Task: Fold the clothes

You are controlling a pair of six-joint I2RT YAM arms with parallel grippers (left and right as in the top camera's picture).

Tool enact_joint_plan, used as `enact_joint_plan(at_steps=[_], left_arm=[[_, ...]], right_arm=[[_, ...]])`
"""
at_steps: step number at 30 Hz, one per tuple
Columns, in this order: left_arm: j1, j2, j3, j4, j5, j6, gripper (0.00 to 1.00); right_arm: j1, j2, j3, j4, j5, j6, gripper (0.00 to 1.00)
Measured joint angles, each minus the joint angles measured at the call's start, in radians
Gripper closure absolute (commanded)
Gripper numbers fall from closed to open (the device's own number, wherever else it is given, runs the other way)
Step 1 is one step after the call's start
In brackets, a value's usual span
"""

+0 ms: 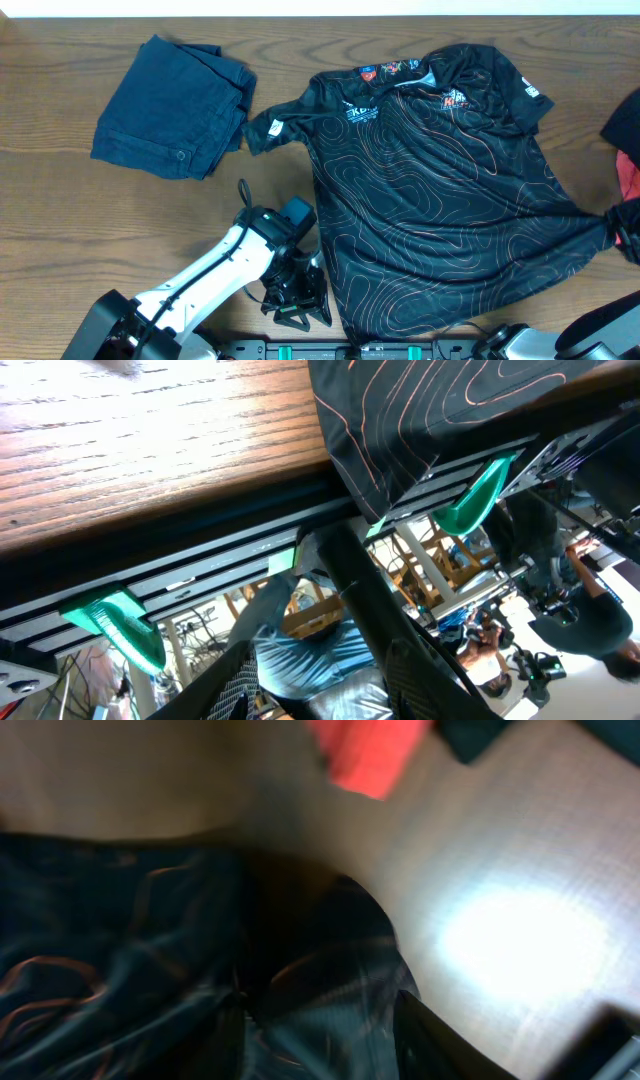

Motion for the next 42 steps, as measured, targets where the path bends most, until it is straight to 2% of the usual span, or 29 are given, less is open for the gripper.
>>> enact_joint_plan(at_steps=[5, 8, 15, 17, 18, 19, 21, 22, 25, 32, 42], left_arm=[[0.063, -0.002, 0.103, -0.008, -0.063, 0.031, 0.61], [0.098, -0.005, 0.217, 0.014, -0.156, 0.068, 0.61], [0.14, -0.014, 0.369, 0.051, -0.341, 0.113, 0.61], [0.145, -0.015, 0.369, 0.043, -0.364, 0.121, 0.61], [0.145, -0.015, 0.369, 0.04, -0.373, 0.126, 0.6], [0.144, -0.015, 0.369, 0.035, -0.378, 0.129, 0.55], [0.143, -0.014, 0.369, 0.023, -0.386, 0.139, 0.5], [0.14, -0.012, 0.369, 0.018, -0.389, 0.142, 0.47], [0.122, -0.007, 0.369, 0.013, -0.399, 0.152, 0.41], [0.035, 0.027, 0.367, 0.019, -0.402, 0.154, 0.4], [-0.042, 0.11, 0.365, 0.034, -0.402, 0.162, 0.4]], right_arm=[[0.004, 0.0, 0.059, 0.024, -0.112, -0.048, 0.51], [0.017, 0.0, 0.095, -0.002, -0.153, -0.061, 0.47], [0.026, 0.0, 0.104, -0.108, 0.01, -0.053, 0.38], [0.026, 0.0, 0.104, -0.107, 0.041, -0.048, 0.31], [0.026, 0.0, 0.104, -0.108, 0.052, -0.047, 0.24], [0.026, 0.0, 0.104, -0.109, 0.061, -0.046, 0.2], [0.026, 0.0, 0.104, -0.108, 0.076, -0.046, 0.04], [0.026, 0.0, 0.104, -0.105, 0.077, -0.045, 0.01], [0.026, 0.0, 0.104, -0.093, 0.081, -0.048, 0.01], [0.026, 0.0, 0.077, 0.034, 0.081, -0.026, 0.01], [0.025, 0.019, -0.017, -0.047, 0.077, 0.078, 0.01]])
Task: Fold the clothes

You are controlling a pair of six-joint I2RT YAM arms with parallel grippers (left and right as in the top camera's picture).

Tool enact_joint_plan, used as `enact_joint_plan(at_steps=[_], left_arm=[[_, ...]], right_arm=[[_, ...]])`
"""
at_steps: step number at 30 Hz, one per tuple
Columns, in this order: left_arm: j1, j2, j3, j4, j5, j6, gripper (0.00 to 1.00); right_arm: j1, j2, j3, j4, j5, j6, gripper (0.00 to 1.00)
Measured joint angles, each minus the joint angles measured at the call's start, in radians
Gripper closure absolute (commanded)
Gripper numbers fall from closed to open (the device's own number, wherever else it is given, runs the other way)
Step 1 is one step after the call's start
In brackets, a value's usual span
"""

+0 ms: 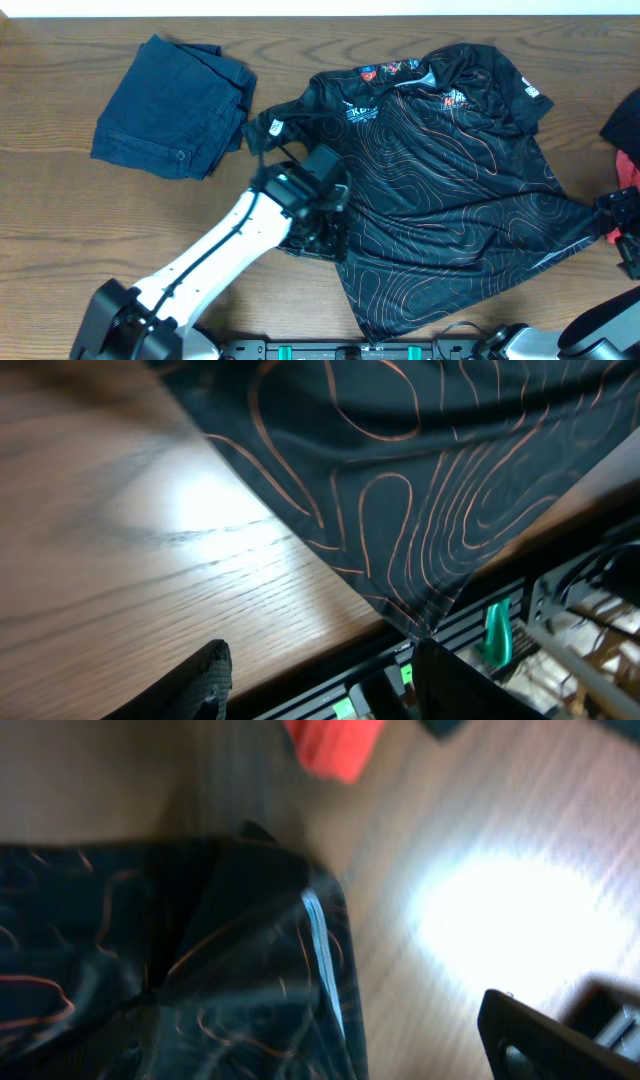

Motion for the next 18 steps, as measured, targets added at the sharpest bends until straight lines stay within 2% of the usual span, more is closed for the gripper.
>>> enact_joint_plan(at_steps=[7, 12, 18], left_arm=[[-0.085, 0.127, -0.053, 0.071, 0.0, 0.015, 0.4], [-0.089, 0.219, -0.061, 0.04, 0.0, 0.017, 0.4], [-0.089, 0.232, -0.064, 0.027, 0.0, 0.026, 0.4]], right_arm=[[0.0, 0.0, -0.001, -0.11, -0.051, 0.005, 0.01], [-0.007, 0.0, -0.001, -0.083, -0.183, 0.029, 0.01], [-0.05, 0.0, -0.002, 0.016, -0.421, 0.115, 0.01]])
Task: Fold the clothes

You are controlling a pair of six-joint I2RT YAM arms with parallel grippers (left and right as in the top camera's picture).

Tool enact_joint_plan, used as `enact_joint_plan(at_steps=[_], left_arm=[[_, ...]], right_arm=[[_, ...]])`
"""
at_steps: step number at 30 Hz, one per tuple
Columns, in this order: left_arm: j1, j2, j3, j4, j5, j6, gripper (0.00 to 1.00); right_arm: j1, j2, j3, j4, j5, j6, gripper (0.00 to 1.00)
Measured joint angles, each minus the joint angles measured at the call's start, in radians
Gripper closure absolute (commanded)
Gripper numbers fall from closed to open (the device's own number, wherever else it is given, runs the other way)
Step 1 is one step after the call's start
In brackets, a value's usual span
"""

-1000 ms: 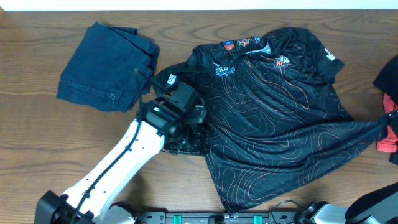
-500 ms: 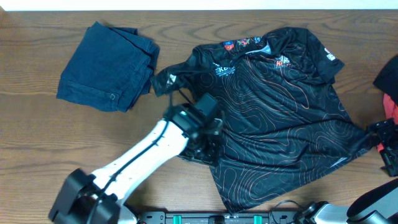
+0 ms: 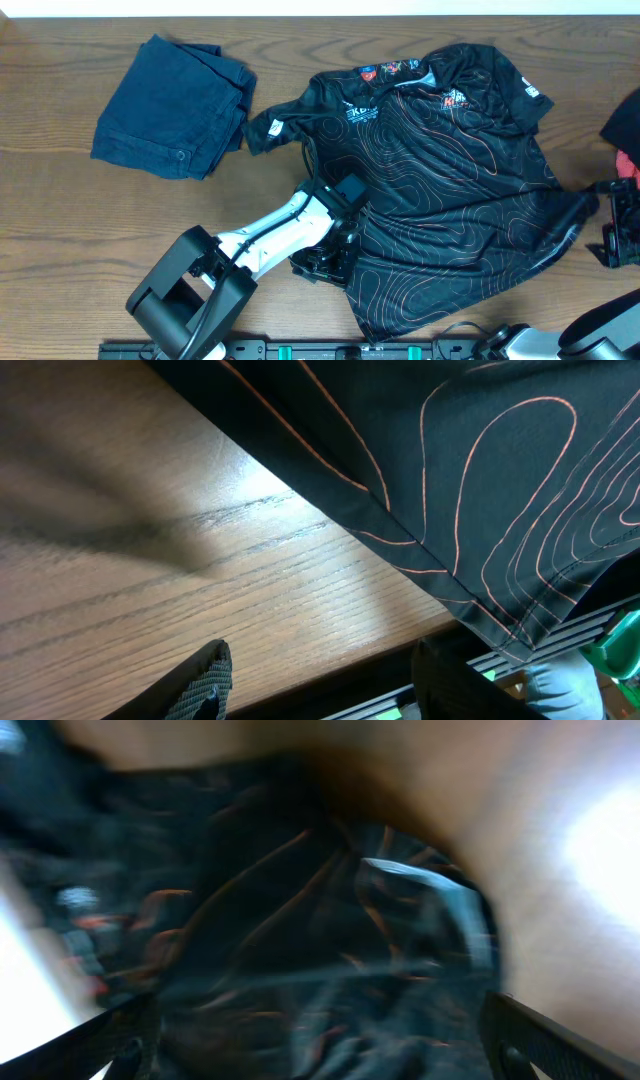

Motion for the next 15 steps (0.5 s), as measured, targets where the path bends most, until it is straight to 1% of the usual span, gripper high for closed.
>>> enact_joint_plan(at_steps=[7, 8, 10, 12, 13, 15], left_arm=[[0.0, 0.0, 0.0, -0.001, 0.0, 0.001, 0.4], [0.0, 0.0, 0.0, -0.001, 0.0, 0.001, 0.4], [0.0, 0.0, 0.0, 0.0, 0.0, 0.001, 0.4], [0.0, 0.0, 0.0, 0.0, 0.0, 0.001, 0.39], [0.0, 0.0, 0.0, 0.002, 0.0, 0.001, 0.4], [0.0, 0.0, 0.0, 0.009, 0.0, 0.001, 0.4]], right_arm=[[-0.071, 0.0, 0.0, 0.072, -0.137, 0.09, 0.02], [-0.085, 0.0, 0.0, 0.086, -0.147, 0.098, 0.05], [-0.118, 0.0, 0.0, 0.133, -0.165, 0.108, 0.08], [-0.144, 0.0, 0.0, 0.15, -0.187, 0.098, 0.15], [-0.148, 0.0, 0.0, 0.145, -0.198, 0.069, 0.2], [-0.137, 0.0, 0.0, 0.109, -0.213, -0.009, 0.22]])
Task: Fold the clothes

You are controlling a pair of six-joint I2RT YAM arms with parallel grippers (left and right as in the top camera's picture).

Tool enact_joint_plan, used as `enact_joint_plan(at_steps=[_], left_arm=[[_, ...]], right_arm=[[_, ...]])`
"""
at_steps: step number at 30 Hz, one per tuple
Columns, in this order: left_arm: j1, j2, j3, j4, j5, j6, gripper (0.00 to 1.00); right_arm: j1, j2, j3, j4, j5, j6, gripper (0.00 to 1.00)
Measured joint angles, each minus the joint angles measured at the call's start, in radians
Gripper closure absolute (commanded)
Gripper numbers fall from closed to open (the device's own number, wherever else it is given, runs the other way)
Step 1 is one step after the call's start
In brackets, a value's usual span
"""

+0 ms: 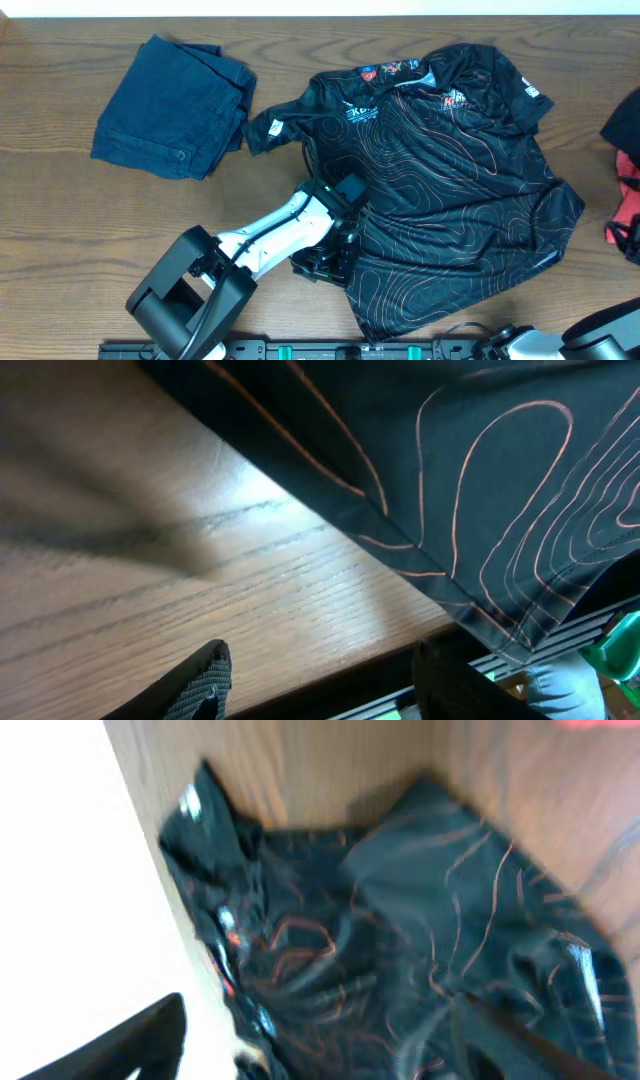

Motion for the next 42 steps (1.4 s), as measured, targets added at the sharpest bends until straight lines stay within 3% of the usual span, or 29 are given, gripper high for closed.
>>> enact_joint_plan(at_steps=[3, 7, 9, 11, 12, 15, 27, 33, 42], left_arm=[[0.003, 0.0, 0.0, -0.005, 0.0, 0.001, 0.4], [0.029, 0.0, 0.037, -0.069, 0.0, 0.009, 0.4], [0.048, -0.002, 0.073, -0.096, 0.0, 0.018, 0.4], [0.068, -0.01, 0.104, -0.117, 0.0, 0.023, 0.4], [0.08, -0.02, 0.12, -0.13, 0.0, 0.025, 0.39], [0.112, -0.061, 0.153, -0.148, 0.0, 0.027, 0.39], [0.246, -0.208, 0.164, -0.149, -0.005, 0.041, 0.35], [0.267, -0.21, 0.164, -0.159, -0.012, 0.04, 0.35], [0.267, -0.211, 0.164, -0.147, -0.012, 0.045, 0.35]], right_arm=[[0.065, 0.0, -0.001, -0.093, 0.077, -0.088, 0.23], [0.176, 0.0, -0.021, -0.029, 0.325, -0.138, 0.39], [0.208, 0.0, -0.048, 0.032, 0.408, -0.141, 0.57], [0.224, 0.003, -0.082, 0.085, 0.464, -0.137, 0.89], [0.228, 0.007, -0.1, 0.101, 0.484, -0.131, 0.95], [0.234, 0.035, -0.146, 0.124, 0.522, -0.108, 0.99], [0.238, 0.2, -0.233, 0.32, 0.49, -0.065, 0.99], [0.204, 0.201, -0.199, 0.208, 0.582, -0.048, 0.99], [0.122, 0.16, 0.017, 0.051, 0.656, -0.036, 0.99]])
